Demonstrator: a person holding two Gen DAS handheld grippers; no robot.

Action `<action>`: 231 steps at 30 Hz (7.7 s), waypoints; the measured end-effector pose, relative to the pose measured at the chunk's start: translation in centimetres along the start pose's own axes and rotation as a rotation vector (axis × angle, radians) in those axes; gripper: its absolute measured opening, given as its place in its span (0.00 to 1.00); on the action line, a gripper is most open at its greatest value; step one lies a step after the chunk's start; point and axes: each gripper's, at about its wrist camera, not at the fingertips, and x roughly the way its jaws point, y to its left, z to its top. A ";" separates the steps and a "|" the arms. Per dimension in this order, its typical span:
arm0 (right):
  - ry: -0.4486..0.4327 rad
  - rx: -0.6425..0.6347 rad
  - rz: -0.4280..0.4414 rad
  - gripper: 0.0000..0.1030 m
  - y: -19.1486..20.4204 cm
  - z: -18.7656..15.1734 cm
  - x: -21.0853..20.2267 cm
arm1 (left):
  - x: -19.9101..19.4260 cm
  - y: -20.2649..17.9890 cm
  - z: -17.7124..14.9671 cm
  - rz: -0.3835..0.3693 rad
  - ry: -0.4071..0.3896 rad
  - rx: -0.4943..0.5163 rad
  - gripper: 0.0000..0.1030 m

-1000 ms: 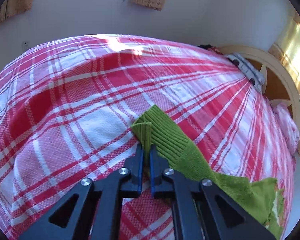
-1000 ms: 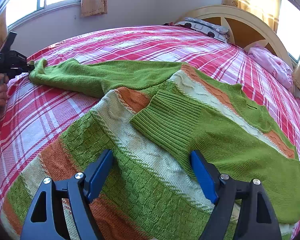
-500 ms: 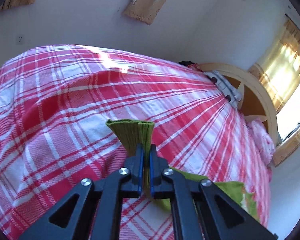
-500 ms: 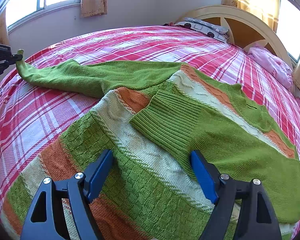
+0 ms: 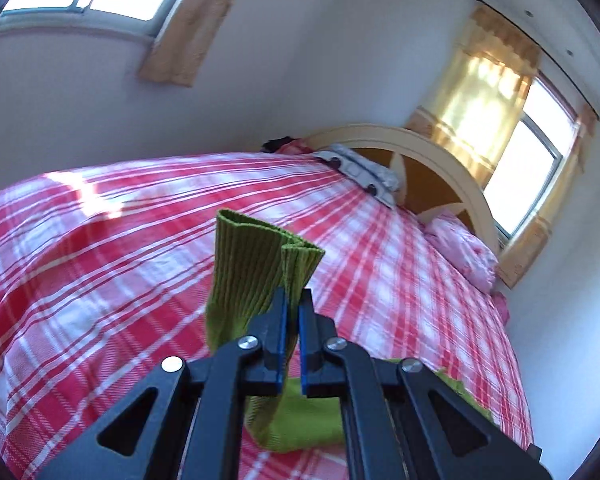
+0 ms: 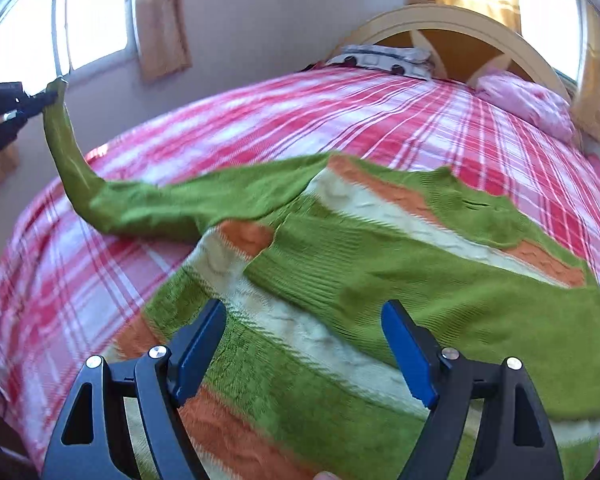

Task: Fold small clothes
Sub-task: 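Lift the sleeve with the left tool and lay it across the sweater body, then open the left tool and release the sleeve onto the folded side, then press and smooth the folded sleeves flat with both tools, then move the left tool to the green ribbed hem and close on it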

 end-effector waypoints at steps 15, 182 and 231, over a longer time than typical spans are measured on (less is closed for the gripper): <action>-0.120 0.155 -0.100 0.78 -8.0 -3.2 -9.2 | -0.3 -13.8 0.0 -0.230 -0.016 0.193 0.05; 0.056 0.272 -0.294 0.69 -14.0 -8.7 -8.1 | 6.4 -13.8 -20.7 0.035 0.350 0.576 1.00; 0.137 0.229 -0.221 0.69 -4.4 -22.8 -19.5 | -10.5 -5.1 -28.8 -0.091 0.666 0.489 0.60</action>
